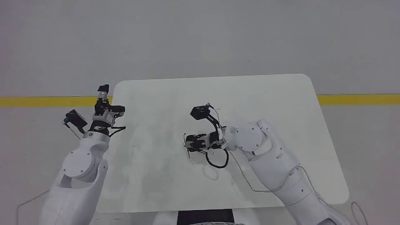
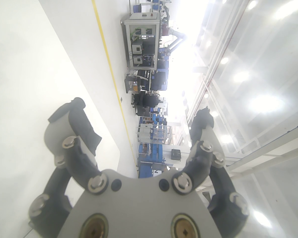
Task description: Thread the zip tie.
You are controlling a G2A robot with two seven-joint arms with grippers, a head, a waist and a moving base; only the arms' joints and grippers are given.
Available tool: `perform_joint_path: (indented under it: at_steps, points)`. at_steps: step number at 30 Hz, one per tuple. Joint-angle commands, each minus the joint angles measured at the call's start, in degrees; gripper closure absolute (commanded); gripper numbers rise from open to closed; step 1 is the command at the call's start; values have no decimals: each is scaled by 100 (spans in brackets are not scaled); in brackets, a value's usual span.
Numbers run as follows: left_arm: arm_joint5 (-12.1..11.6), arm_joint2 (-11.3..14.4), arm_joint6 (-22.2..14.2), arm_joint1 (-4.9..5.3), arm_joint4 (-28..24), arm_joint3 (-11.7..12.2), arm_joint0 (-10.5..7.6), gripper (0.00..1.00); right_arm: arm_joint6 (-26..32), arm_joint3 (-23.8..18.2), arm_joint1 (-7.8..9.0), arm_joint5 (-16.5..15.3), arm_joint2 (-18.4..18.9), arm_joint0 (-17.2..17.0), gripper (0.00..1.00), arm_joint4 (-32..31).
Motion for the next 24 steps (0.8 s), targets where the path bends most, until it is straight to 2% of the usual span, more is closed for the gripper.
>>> perform_joint_path:
  at_steps: [1, 9, 11, 12, 15, 19, 20, 21, 24]
  points:
    - [0, 0, 0, 0, 0, 0, 0, 0, 6, 7, 1, -7, 2, 2, 100, 9]
    - [0, 0, 0, 0, 0, 0, 0, 0, 6, 7, 1, -7, 2, 2, 100, 9]
    - [0, 0, 0, 0, 0, 0, 0, 0, -322, 30, -13, -80, 13, -78, 100, 291]
    - [-98, 28, -88, 0, 59, -26, -23, 0, -506, 61, -21, -124, 45, -93, 100, 488]
    - [-703, 56, -597, 16, 383, 55, 14, 0, -952, 200, -50, -290, 76, -62, 100, 971]
    - [-1177, 65, -860, 38, 1029, 169, 56, 0, -1380, 399, -101, -546, 16, 118, 100, 1454]
    - [-1372, 102, -946, 30, 948, 161, 72, 0, -1551, 464, -127, -647, -14, 197, 100, 1628]
    - [-1446, 104, -972, 26, 876, 164, 79, 0, -1645, 536, -145, -732, -48, 250, 100, 1744]
    - [-1446, 104, -972, 26, 876, 164, 79, 0, -1689, 556, -151, -768, -51, 268, 100, 1784]
